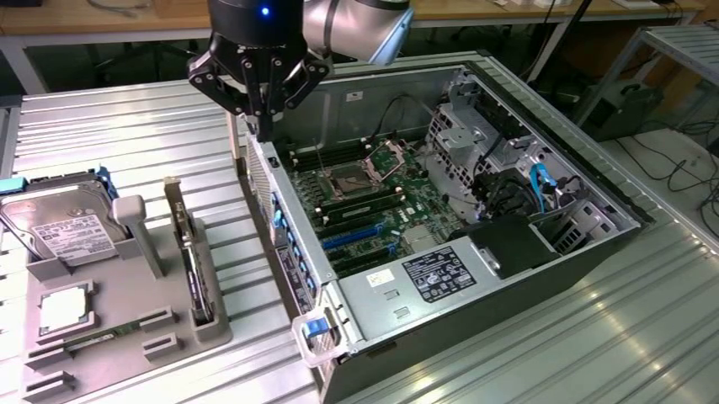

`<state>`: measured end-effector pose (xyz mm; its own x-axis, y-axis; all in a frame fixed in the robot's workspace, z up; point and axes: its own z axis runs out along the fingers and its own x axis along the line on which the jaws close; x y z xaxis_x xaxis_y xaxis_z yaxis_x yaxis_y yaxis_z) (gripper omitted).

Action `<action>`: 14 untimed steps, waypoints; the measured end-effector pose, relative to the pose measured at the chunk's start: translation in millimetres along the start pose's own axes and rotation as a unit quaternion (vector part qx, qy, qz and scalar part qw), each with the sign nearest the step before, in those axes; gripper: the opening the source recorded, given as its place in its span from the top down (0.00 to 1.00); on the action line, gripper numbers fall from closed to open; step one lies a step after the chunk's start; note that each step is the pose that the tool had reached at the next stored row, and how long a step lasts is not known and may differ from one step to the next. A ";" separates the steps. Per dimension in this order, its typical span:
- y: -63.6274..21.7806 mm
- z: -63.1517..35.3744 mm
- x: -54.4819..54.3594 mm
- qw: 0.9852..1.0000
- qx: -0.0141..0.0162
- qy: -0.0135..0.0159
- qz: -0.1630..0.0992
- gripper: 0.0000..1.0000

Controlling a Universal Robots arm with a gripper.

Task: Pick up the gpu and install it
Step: 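Reach for the gpu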

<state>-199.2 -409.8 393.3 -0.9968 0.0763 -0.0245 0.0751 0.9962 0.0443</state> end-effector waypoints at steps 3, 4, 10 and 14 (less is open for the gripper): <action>-0.5 -0.1 1.4 1.000 0.000 0.000 0.000 0.89; -0.8 -0.1 2.1 1.000 0.000 0.000 0.000 0.89; -1.9 -0.2 4.7 1.000 0.000 0.000 0.000 0.89; -2.6 -0.3 6.5 1.000 0.000 0.000 0.000 0.89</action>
<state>-205.8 -412.0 393.3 -0.9968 0.0762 -0.0244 0.0751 0.9962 0.0443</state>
